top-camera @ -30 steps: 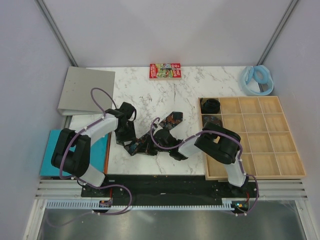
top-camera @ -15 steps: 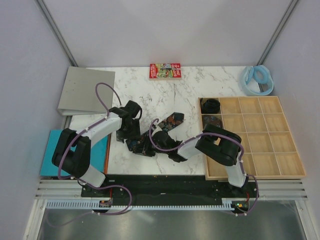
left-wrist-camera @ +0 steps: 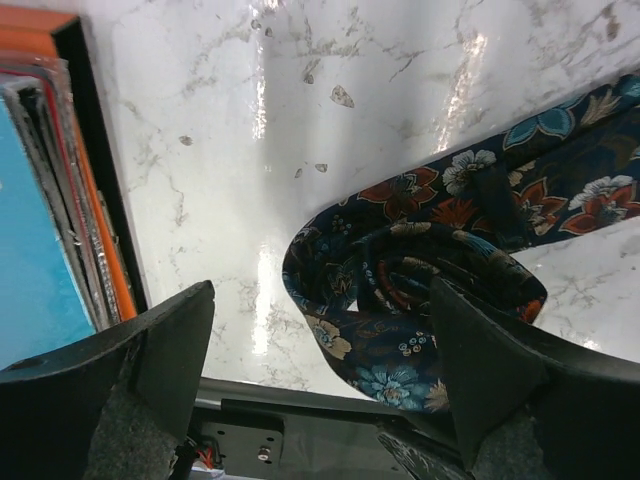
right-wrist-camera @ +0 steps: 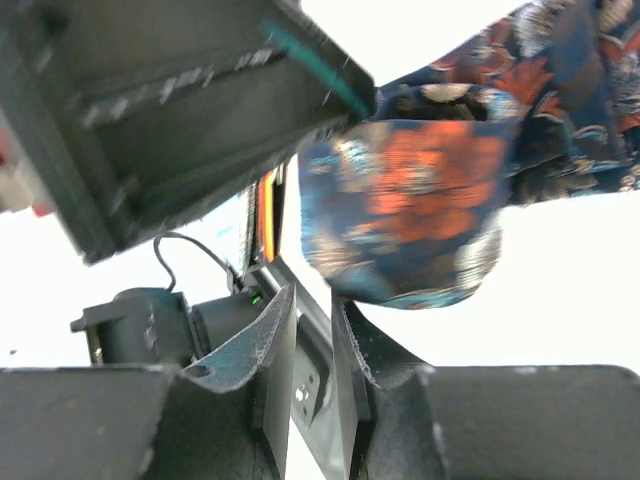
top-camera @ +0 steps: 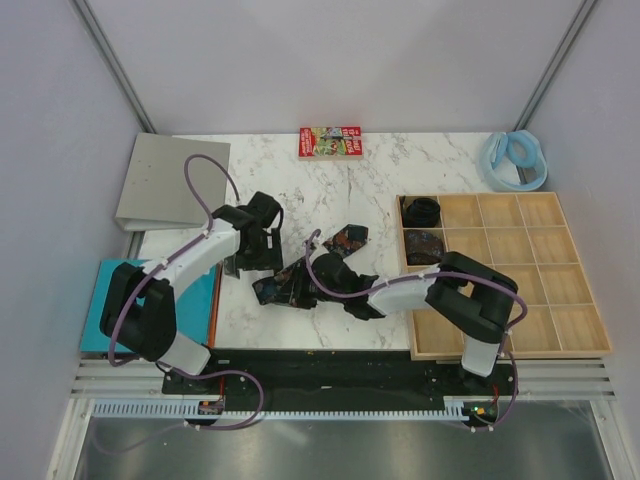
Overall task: Roll the ties
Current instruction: Roll the tie at the center of the board.
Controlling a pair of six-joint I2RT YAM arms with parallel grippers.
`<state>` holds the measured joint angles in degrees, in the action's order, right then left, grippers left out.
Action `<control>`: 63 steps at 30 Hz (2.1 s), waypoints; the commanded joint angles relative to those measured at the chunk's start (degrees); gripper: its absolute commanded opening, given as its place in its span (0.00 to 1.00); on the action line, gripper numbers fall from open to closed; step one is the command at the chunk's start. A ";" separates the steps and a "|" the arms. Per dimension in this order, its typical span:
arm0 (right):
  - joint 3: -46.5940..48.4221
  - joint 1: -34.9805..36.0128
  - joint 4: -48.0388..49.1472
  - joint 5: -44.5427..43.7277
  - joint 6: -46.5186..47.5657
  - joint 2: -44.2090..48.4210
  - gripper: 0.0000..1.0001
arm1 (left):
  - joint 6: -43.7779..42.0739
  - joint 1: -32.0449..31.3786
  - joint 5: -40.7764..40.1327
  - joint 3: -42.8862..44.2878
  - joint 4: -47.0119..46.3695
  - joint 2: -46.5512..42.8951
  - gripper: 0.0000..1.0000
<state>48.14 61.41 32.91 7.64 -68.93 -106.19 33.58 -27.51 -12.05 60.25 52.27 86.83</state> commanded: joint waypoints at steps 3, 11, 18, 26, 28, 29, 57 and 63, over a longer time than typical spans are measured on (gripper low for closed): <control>-0.15 0.56 -12.23 -1.39 8.09 11.26 0.29 | 0.78 0.52 -4.29 5.49 5.72 -5.35 0.95; 7.65 -0.85 -26.84 -4.49 15.22 15.94 0.32 | 7.98 4.30 -2.54 -1.53 5.56 -18.17 0.90; 12.33 -3.05 -29.48 0.62 15.49 9.52 0.29 | 12.28 6.76 2.91 -7.07 4.95 -27.40 0.85; 15.14 -4.89 -28.95 2.99 15.49 3.89 0.29 | 17.04 6.76 11.52 -17.79 -3.31 -35.84 0.85; 15.14 -5.24 -28.51 3.52 15.58 2.75 0.29 | 17.39 6.76 11.70 -19.02 -4.37 -36.46 0.86; 15.23 -5.68 -28.42 3.61 15.75 2.40 0.29 | 17.48 6.76 11.70 -19.38 -4.54 -36.73 0.86; 14.52 -13.24 -25.08 9.94 17.25 -4.20 0.25 | 12.83 6.85 12.76 -33.18 -35.03 -33.83 0.91; 19.70 -14.38 -28.86 11.26 19.00 -4.11 0.26 | 11.24 6.76 12.23 -33.97 -40.49 -27.52 0.90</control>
<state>62.94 47.70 5.15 17.80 -52.14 -109.80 47.81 -20.86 1.65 26.79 18.17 56.05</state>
